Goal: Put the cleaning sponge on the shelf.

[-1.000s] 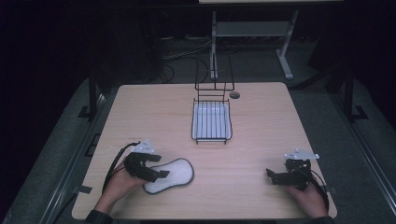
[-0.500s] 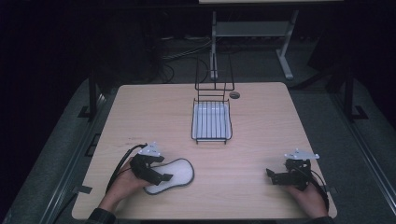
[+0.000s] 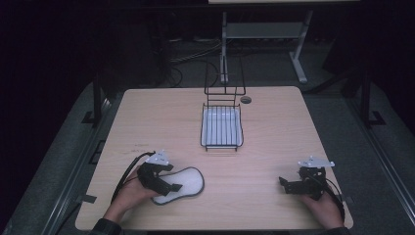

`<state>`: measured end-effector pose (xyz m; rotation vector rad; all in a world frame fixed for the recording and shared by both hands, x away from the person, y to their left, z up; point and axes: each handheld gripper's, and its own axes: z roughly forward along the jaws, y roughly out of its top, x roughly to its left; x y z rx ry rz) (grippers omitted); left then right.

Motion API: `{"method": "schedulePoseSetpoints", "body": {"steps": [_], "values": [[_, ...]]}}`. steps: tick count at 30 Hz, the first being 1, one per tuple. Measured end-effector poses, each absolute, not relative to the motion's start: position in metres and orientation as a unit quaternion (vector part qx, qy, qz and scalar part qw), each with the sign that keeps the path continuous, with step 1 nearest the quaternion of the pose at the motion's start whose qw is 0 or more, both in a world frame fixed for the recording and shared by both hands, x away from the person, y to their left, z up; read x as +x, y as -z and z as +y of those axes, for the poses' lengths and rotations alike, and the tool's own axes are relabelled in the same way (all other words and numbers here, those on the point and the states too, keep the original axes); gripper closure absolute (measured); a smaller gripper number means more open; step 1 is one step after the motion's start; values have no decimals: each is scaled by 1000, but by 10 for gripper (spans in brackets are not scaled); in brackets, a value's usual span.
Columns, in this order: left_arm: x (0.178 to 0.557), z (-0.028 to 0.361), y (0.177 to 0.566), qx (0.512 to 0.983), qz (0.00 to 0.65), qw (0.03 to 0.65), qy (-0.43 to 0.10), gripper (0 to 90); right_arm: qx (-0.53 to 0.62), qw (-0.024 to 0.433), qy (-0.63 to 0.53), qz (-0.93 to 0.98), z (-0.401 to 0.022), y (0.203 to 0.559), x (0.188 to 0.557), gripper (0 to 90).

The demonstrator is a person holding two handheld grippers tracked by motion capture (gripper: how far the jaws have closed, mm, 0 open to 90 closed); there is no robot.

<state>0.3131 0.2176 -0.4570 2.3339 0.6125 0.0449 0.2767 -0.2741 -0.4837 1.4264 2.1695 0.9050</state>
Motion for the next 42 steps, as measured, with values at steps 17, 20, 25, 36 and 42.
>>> {"method": "schedulePoseSetpoints", "body": {"steps": [17, 20, 25, 36, 42], "values": [[311, 217, 463, 905, 231, 357, -4, 140, 509, 195, -323, 774, -274, 484, 277, 0], [311, 218, 461, 907, 223, 357, 4, 219, 509, 195, -323, 774, -274, 484, 277, 0], [310, 217, 460, 909, 224, 351, 0, 250, 509, 195, -323, 774, -274, 484, 277, 0], [305, 218, 454, 908, 231, 349, -13, 336, 509, 195, -323, 774, -274, 484, 277, 0], [302, 222, 444, 899, 226, 374, -28, 534, 509, 195, -323, 774, -274, 484, 277, 0]]}}
